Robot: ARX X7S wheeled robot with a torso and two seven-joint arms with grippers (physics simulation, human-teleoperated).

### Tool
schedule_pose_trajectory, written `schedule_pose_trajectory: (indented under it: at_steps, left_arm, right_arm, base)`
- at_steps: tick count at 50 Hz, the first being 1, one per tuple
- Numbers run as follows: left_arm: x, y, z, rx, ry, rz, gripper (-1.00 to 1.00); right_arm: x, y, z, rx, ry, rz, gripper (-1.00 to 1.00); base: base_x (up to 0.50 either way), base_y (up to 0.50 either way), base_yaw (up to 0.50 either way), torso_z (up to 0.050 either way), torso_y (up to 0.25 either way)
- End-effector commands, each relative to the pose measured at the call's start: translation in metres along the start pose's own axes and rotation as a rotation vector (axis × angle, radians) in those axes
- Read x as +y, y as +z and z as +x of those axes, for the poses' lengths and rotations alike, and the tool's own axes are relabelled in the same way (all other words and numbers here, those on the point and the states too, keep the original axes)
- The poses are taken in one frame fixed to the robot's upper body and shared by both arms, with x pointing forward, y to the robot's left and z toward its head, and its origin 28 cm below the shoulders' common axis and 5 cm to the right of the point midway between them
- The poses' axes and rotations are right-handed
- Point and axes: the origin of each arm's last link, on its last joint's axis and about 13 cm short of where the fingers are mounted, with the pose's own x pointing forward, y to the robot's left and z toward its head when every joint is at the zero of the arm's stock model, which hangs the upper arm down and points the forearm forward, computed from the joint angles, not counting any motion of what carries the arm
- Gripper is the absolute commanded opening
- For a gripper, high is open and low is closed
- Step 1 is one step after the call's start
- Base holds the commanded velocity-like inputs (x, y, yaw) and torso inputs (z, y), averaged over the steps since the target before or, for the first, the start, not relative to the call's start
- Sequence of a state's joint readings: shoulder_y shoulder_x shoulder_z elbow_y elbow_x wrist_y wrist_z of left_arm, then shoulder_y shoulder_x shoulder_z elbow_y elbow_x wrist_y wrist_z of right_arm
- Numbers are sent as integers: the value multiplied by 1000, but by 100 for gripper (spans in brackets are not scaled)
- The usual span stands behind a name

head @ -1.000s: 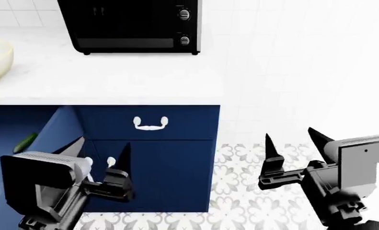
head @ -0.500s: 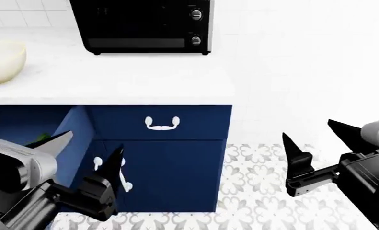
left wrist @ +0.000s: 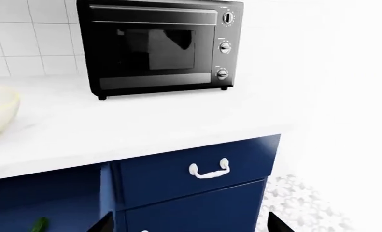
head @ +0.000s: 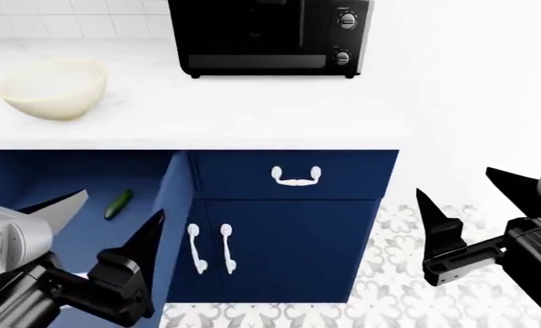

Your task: Place the bar in the bowl and close the drawer.

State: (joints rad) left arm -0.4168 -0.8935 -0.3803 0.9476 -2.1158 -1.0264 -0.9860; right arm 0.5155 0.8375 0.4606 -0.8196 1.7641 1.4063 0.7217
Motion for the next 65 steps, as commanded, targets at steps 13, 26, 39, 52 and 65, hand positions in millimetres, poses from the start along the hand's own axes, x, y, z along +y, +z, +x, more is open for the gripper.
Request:
schedule_pose_trajectory:
  at_steps: [13,26,39,52,65]
  left_arm:
    - [-1,2,-4,-2,9,4,100]
    - [-1,3,-5,-4,8,0,100]
    - [-1,3,-6,0,9,-1,100]
    - [-2,3,-7,1,8,2,100]
    - [-2,4,-7,3,7,7,100]
  right_arm:
    - [1,3,-5,4,-19,-11,100]
    - [1,3,-7,5,-25,-15,100]
    - [1,4,-8,6,-24,-18,100]
    - [2,4,-9,10,-21,-20,100]
    - [2,3,-9,17,-23,-24,100]
  base:
    - [0,500,0,0,0]
    - [0,500,0,0,0]
    - [0,500,0,0,0]
    - [0,500,0,0,0]
    - [0,500,0,0,0]
